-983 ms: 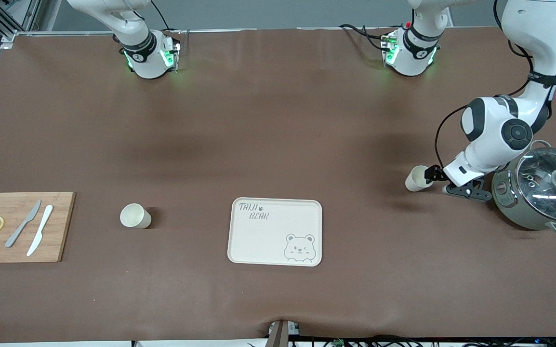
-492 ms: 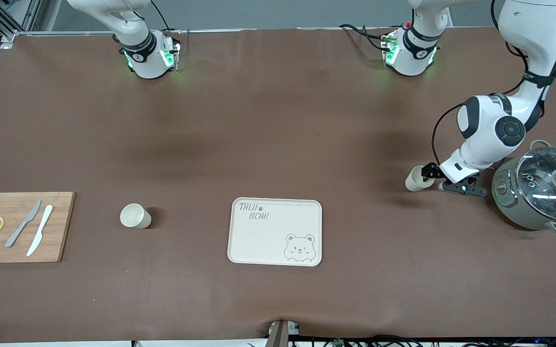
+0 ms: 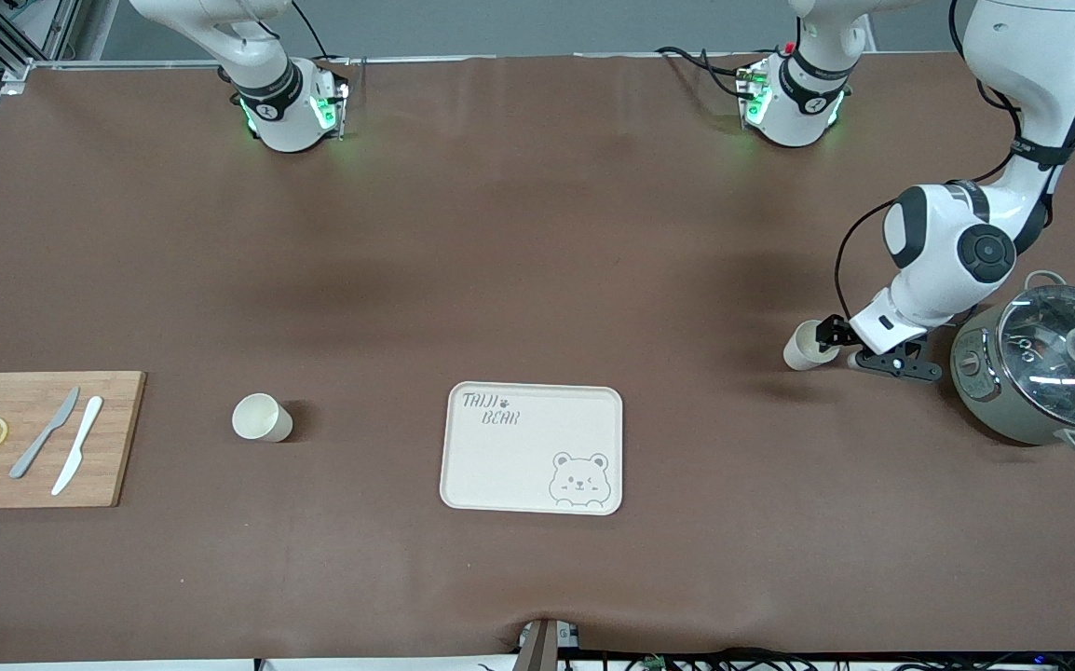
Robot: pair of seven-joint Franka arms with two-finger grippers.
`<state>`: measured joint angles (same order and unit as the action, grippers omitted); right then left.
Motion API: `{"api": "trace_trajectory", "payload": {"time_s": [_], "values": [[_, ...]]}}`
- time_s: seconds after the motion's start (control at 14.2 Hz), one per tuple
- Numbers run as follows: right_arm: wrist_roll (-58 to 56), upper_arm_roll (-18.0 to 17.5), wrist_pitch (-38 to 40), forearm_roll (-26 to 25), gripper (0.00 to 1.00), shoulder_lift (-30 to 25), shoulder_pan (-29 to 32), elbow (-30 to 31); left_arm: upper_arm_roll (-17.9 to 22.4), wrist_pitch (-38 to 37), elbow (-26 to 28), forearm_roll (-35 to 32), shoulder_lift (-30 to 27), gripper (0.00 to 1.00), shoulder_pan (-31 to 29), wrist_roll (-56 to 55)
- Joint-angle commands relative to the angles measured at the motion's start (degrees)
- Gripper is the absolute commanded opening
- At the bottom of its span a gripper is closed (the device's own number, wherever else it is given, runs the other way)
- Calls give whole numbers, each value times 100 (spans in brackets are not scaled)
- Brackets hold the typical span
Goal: Place white IKEA cup upright on tray with both arms
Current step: 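Lower the left gripper around the white cup and close it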
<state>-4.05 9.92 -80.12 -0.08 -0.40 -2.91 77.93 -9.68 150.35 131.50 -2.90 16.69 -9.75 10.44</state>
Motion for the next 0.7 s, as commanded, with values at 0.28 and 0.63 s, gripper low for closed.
{"api": "trace_trajectory", "payload": {"time_s": [0.28, 0.63], "values": [[36, 1, -21, -36, 100, 13, -25, -15, -43, -49, 112, -132, -210, 0, -18, -121], [45, 1, -21, -36, 100, 13, -25, -15, -51, -67, 112, -132, -254, 0, -18, -130]]}}
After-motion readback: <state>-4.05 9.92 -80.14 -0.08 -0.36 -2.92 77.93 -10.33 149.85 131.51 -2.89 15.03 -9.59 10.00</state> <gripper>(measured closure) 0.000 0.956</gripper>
